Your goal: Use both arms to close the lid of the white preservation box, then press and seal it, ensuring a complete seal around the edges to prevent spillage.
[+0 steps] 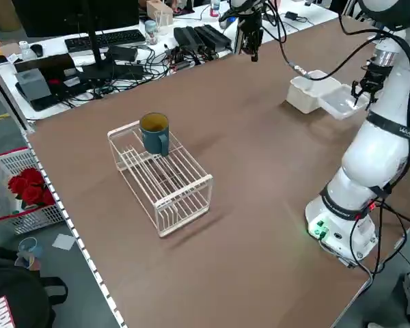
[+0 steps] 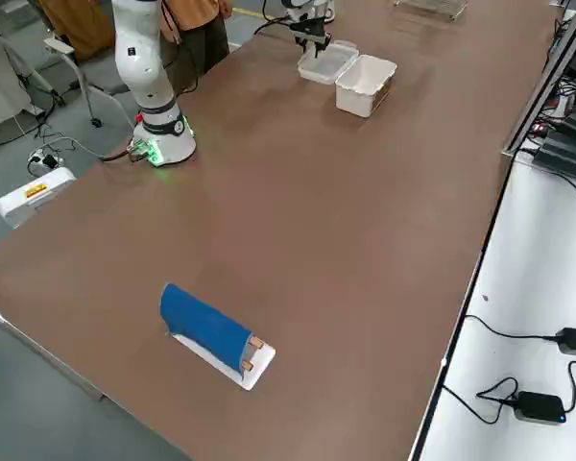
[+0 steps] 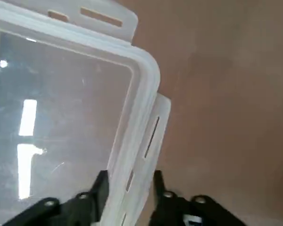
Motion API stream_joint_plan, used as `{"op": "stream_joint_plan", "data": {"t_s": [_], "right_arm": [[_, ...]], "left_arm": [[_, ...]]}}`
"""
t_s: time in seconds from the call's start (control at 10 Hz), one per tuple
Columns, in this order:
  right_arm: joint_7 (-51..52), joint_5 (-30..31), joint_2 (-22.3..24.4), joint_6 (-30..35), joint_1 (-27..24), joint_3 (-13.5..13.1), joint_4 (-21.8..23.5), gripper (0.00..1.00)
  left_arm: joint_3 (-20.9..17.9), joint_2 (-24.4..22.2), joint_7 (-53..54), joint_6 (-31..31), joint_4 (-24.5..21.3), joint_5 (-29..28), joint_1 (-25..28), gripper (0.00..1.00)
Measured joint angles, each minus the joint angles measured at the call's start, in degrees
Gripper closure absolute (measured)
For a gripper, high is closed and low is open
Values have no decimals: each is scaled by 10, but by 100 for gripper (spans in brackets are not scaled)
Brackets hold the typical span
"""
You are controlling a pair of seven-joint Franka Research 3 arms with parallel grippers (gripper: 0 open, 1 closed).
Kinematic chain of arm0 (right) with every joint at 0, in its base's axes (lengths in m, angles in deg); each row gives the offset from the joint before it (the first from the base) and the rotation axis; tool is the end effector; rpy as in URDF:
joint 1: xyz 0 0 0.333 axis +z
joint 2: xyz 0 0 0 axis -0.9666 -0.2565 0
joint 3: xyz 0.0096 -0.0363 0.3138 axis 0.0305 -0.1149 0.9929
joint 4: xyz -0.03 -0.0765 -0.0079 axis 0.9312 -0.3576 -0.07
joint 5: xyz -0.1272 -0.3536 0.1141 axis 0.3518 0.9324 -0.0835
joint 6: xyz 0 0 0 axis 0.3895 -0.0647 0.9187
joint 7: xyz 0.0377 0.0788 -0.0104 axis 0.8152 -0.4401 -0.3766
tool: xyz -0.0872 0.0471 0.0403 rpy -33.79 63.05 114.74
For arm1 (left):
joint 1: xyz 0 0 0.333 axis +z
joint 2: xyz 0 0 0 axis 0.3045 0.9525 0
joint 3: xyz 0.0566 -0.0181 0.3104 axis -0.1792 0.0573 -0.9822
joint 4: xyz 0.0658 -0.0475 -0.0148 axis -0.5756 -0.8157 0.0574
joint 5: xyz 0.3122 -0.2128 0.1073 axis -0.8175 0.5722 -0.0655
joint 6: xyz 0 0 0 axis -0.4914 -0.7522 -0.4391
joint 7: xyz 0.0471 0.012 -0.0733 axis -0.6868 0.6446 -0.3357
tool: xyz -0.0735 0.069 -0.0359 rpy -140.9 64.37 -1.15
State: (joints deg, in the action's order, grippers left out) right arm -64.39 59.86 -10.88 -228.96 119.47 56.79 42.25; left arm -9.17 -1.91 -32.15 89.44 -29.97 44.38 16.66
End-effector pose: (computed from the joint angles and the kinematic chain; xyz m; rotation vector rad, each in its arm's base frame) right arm 0.2510 0.5269 0.2813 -2.4060 1.8913 0.3712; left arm 0.5765 -0.1150 0.4322 2.8729 0.4279 -0.2891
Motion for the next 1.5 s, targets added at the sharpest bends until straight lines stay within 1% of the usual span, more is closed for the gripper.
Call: {"op": "stream_joint_plan", "data": {"t_s": [0.2,0.8,0.9,1.2,1.5], "right_arm": [[-6,0,0,3,-1,-1,0,91],[-23,-1,1,17,-4,-1,-8,92],[-23,-1,2,27,-6,-1,-12,92],[-23,-6,7,97,-13,-1,-51,92],[-23,-9,15,131,-19,-1,-70,92]], "left_arm": [[0,0,0,6,0,0,0,99],[0,0,0,8,4,0,0,99],[0,0,0,8,6,0,0,99],[0,0,-2,8,8,0,0,99],[0,-2,-4,8,9,0,0,99]]}}
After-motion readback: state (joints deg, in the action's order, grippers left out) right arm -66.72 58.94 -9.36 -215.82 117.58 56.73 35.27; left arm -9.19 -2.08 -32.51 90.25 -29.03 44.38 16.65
